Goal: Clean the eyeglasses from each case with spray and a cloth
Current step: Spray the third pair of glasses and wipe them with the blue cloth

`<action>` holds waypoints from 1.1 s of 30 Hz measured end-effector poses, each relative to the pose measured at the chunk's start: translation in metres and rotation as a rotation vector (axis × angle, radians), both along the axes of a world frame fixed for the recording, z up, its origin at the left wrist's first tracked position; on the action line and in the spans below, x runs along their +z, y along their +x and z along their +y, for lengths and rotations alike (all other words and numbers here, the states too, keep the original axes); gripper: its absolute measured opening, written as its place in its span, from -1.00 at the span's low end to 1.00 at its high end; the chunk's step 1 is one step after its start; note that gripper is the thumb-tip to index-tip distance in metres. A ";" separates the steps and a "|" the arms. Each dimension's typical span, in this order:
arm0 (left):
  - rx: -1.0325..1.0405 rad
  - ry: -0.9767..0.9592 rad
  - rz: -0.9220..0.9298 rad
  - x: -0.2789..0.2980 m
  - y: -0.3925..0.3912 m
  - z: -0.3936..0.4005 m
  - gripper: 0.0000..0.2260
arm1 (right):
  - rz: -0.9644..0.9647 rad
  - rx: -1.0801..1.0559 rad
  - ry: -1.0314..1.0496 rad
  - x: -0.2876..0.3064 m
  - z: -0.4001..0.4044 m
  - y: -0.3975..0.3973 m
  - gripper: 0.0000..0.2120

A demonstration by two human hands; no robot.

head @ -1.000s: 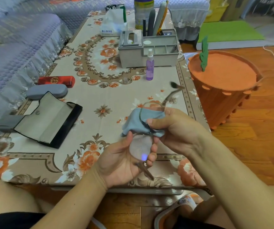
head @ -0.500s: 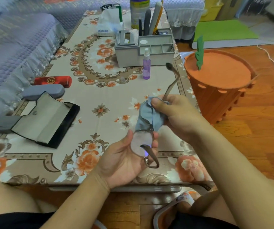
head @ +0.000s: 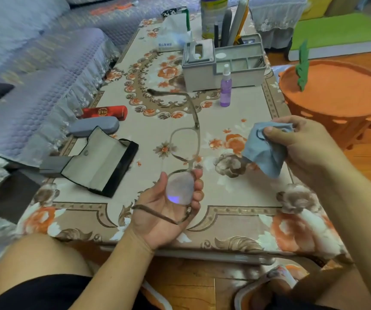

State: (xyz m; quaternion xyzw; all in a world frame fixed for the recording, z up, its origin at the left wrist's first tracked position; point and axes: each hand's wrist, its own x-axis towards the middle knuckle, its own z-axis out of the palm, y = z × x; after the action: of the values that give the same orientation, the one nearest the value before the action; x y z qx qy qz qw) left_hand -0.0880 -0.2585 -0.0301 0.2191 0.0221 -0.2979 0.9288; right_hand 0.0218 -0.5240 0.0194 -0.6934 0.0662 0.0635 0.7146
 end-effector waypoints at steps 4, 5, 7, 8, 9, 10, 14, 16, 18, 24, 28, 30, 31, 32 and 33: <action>0.037 0.058 -0.022 0.001 0.004 -0.007 -0.51 | 0.008 0.028 -0.035 0.002 0.007 -0.004 -0.88; 0.048 0.071 -0.026 0.000 0.004 -0.008 -0.51 | 0.007 0.032 -0.043 0.003 0.007 -0.005 -0.87; 0.067 0.060 -0.018 -0.001 0.005 -0.009 -0.53 | 0.023 0.050 -0.063 0.004 0.006 -0.006 -0.86; 0.077 0.049 -0.015 -0.001 0.005 -0.008 -0.54 | 0.045 0.069 -0.051 0.004 0.005 -0.006 -0.85; 0.090 0.041 -0.012 -0.001 0.005 -0.007 -0.55 | 0.073 0.093 -0.016 0.004 0.005 -0.007 -0.85; 0.106 0.040 -0.011 -0.001 0.005 -0.007 -0.55 | 0.102 0.120 0.033 0.005 0.004 -0.008 -0.84; 0.169 0.070 -0.027 0.002 0.007 -0.003 -0.57 | 0.196 0.268 0.226 0.011 0.005 -0.011 -0.80; 0.194 0.107 -0.055 0.005 0.008 0.001 -0.57 | 0.262 0.389 0.292 0.012 0.005 -0.014 -0.74; 0.204 0.167 -0.103 0.009 0.008 0.006 -0.55 | 0.347 0.546 0.319 0.011 0.007 -0.018 -0.63; 0.194 0.188 -0.185 0.013 0.005 0.008 -0.27 | 0.486 0.837 0.533 0.000 0.036 -0.035 -0.56; 0.205 0.195 -0.226 0.012 0.006 0.007 0.05 | 0.500 0.879 0.563 0.000 0.045 -0.040 -0.62; 0.216 0.213 -0.271 0.015 0.007 0.007 -0.09 | 0.476 0.780 0.451 0.000 0.041 -0.037 -0.65; 0.229 0.245 -0.289 0.016 0.006 0.007 -0.24 | 0.458 0.688 0.382 0.000 0.039 -0.034 -0.65; 0.245 0.284 -0.295 0.018 0.006 0.008 -0.38 | 0.441 0.575 0.333 0.000 0.037 -0.030 -0.63; 0.260 0.319 -0.291 0.020 0.005 0.008 -0.44 | 0.420 0.464 0.313 -0.001 0.033 -0.026 -0.61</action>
State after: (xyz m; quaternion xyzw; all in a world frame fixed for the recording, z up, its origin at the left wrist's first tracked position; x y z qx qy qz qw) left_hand -0.0830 -0.2508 -0.0097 0.3988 -0.0372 -0.1339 0.9065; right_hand -0.0041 -0.4905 0.0181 -0.5436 0.0419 0.3751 0.7497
